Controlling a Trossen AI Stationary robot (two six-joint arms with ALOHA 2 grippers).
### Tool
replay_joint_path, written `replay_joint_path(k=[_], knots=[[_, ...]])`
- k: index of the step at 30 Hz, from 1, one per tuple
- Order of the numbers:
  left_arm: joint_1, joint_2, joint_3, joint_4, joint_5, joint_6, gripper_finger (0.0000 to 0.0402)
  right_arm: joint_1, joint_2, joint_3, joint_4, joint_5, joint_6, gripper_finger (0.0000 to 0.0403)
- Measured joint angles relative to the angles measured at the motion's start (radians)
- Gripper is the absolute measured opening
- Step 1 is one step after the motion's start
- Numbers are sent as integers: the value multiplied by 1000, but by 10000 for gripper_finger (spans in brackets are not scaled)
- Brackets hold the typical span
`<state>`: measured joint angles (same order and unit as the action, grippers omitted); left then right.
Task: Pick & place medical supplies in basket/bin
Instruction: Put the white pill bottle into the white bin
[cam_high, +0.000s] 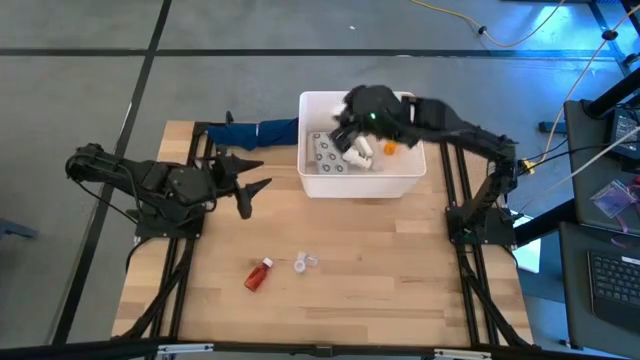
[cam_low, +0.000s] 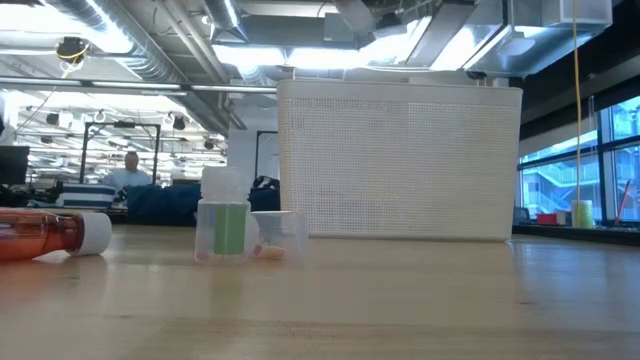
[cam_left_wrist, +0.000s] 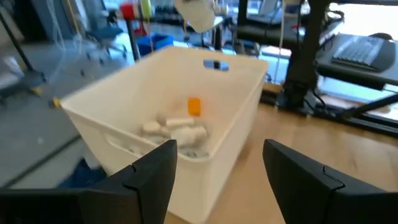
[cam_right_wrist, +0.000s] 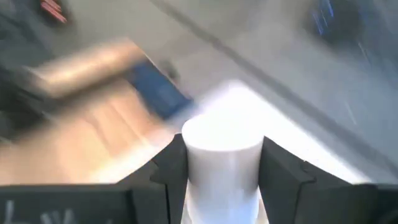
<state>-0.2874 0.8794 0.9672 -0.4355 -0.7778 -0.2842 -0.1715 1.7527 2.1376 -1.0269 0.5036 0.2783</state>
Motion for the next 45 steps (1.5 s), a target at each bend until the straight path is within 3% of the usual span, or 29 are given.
replay_joint_path(k=[5, 9, 14, 20, 32, 39, 45], knots=[[0, 2, 0, -39, 61, -57, 232, -179, 18, -54, -329, -8, 124, 157], [0, 2, 0, -39, 92, -62, 232, -283, 19, -189, -351, -110, 48, 159], [0, 2, 0, -40, 98, -62, 232, -358, 21, -401, -242, -224, -51, 161], [0, 2, 0, -39, 99, -73, 232, -391, 21, -631, -71, -247, -48, 162], [0, 2, -1, -40, 105, -80, 232, -394, 21, -821, 96, -247, -41, 163], [-5, 21, -1, -84, 348, -118, 232, -394, 21, -829, 95, -323, -95, 166], [-49, 129, -2, -155, 463, -195, 232, -395, 21, -829, 94, -325, -100, 212]])
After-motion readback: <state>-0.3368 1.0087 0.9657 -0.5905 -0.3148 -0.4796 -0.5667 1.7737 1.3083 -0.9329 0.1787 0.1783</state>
